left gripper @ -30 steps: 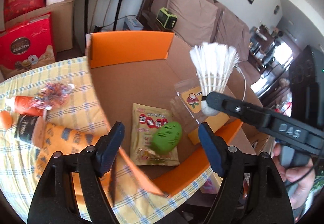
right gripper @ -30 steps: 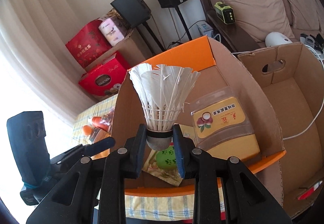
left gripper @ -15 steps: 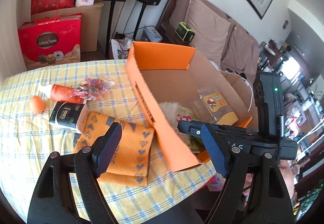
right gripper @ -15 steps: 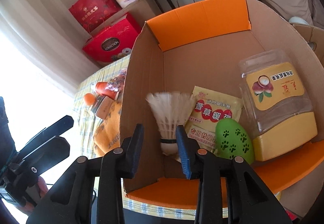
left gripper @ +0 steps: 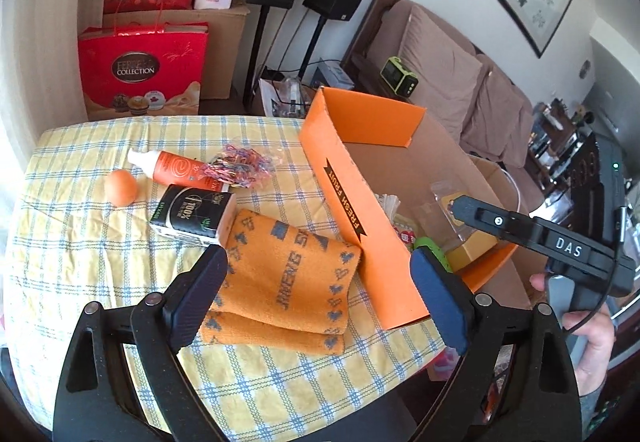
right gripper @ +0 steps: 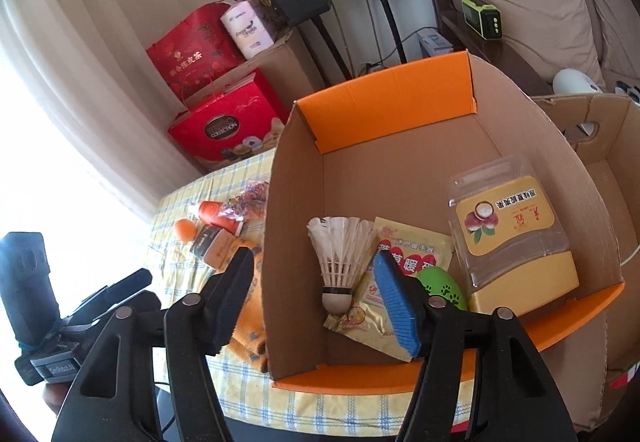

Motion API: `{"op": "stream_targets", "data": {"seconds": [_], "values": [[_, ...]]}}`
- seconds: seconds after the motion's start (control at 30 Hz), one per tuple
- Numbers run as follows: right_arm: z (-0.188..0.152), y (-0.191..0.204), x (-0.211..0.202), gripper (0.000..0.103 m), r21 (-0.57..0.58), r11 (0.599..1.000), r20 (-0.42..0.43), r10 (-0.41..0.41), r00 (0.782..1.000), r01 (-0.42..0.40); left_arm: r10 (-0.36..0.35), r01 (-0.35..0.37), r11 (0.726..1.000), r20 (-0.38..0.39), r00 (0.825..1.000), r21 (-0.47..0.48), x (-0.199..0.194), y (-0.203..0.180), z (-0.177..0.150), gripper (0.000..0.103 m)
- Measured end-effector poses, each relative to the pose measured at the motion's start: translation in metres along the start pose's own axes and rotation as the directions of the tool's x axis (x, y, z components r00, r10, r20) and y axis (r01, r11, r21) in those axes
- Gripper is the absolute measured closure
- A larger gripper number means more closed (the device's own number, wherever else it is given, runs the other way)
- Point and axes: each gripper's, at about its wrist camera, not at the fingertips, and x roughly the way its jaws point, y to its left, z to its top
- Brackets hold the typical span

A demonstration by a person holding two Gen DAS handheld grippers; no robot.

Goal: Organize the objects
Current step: 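Open both tools to drop the shuttlecock and green object into the box, then move both tools back over the table toward the remaining items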

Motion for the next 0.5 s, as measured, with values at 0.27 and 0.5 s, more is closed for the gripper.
{"op": "stream_targets", "data": {"seconds": [0.27, 0.5], "values": [[-0.004, 0.039, 0.016, 0.028, -0.083, 0.996, -0.015, 0.008, 1.0, -0.01, 0.061, -0.06, 0.998, 0.013, 0.998, -0.035, -0.019, 0.031, 0.004, 0.001], [-0.006, 0.069, 0.028, 0.027, -0.14, 0.989, -0.034, 0.035, 0.999, -0.039, 0.116, -0.115, 0.992, 0.03, 0.993, -0.044, -0.034, 0.055, 0.005, 0.001]]}}
